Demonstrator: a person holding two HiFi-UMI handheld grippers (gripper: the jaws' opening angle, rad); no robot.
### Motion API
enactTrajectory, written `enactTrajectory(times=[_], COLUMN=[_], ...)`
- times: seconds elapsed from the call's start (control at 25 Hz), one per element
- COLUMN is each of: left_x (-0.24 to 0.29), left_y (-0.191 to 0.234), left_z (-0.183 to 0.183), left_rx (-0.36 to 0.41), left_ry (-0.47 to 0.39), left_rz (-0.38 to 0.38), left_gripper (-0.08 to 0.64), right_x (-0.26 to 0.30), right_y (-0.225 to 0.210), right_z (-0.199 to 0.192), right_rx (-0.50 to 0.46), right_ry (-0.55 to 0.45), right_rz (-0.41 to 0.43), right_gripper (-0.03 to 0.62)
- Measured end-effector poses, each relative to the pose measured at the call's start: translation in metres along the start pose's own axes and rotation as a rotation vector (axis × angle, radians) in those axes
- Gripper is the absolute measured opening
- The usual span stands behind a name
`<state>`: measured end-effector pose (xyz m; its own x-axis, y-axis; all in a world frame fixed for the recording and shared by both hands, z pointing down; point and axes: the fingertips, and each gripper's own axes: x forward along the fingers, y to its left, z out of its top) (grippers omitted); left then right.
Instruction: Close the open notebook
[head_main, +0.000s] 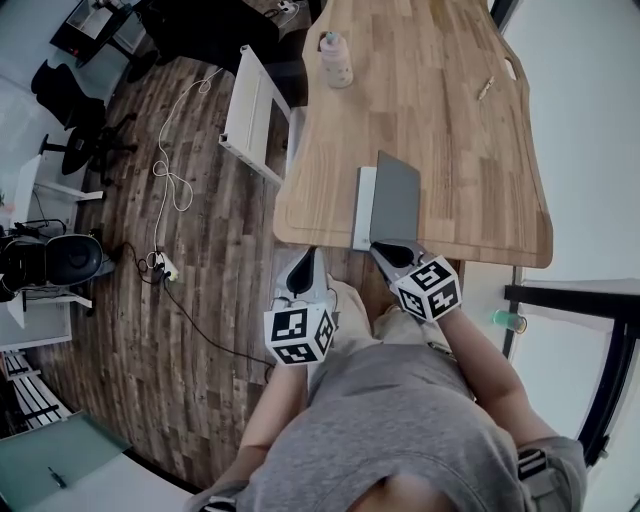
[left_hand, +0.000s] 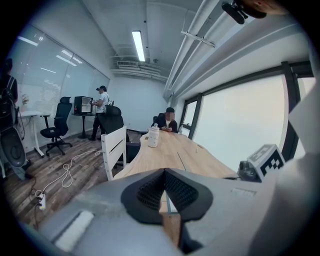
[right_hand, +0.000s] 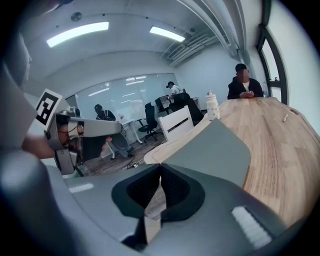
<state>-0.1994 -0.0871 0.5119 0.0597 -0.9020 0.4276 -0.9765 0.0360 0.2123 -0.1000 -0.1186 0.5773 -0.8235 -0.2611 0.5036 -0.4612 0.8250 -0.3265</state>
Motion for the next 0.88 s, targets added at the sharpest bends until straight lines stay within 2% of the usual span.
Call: enactTrajectory(times=[0.56,0.88], left_x=[0.005,0.008], left_y=[0.032,0.044], left_z=[-0.005,-0.005], left_rx=[-0.017,-0.028], left_ry=[0.030,0.037], left_rz=[0.021,0.029], left_gripper=[0.003,0.003], right_x=[0.059,0.078], right_y=[0.002,-0.003], right_z=[-0.035,-0.055], right_rx=[-0.052,-0.047], right_ry=[0.163,0.240], right_rz=[-0.021,-0.045], right_gripper=[0.017,0.020])
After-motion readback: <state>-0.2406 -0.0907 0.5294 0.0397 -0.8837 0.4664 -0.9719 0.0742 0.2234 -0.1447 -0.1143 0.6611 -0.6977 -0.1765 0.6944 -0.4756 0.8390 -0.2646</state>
